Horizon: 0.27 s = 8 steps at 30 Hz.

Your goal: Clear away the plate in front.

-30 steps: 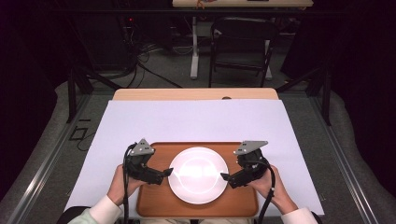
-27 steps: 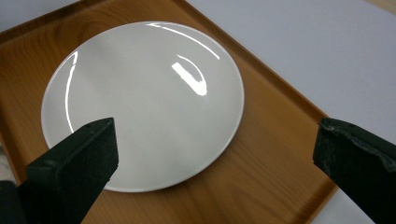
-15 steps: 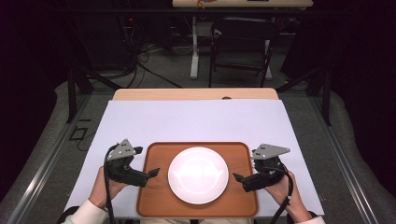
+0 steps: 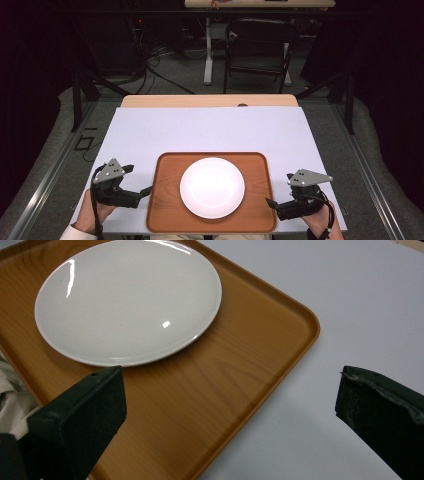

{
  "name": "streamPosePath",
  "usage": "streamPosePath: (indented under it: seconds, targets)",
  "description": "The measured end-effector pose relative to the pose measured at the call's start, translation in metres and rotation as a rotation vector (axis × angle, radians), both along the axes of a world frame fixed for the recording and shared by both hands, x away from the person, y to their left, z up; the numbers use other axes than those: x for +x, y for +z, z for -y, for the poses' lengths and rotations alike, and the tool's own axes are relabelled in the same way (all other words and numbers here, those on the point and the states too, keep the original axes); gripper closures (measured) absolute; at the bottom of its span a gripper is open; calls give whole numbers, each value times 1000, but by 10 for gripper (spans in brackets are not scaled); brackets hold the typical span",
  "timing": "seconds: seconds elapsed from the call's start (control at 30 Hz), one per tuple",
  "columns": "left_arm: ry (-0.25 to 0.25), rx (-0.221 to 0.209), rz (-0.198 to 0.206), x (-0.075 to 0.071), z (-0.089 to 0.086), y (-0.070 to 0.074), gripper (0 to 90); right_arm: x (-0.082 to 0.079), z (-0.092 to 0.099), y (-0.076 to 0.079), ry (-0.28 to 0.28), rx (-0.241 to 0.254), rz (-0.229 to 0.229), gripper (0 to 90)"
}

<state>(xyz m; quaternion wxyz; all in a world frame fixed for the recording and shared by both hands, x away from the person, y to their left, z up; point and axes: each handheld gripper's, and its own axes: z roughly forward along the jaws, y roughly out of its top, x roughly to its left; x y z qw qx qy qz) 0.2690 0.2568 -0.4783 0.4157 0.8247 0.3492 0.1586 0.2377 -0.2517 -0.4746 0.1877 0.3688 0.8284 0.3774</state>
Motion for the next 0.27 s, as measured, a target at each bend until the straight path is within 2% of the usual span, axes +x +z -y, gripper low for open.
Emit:
streamPosePath:
  seconds: [0.13, 0.27]
  targets:
    - [11, -9, -34, 0, -4, -8, 31, -4, 7, -3, -26, -1, -28, 0]
    - [20, 38, -21, 3, -3, -11, 28, -1, 8, -5, -35, -2, -44, 0]
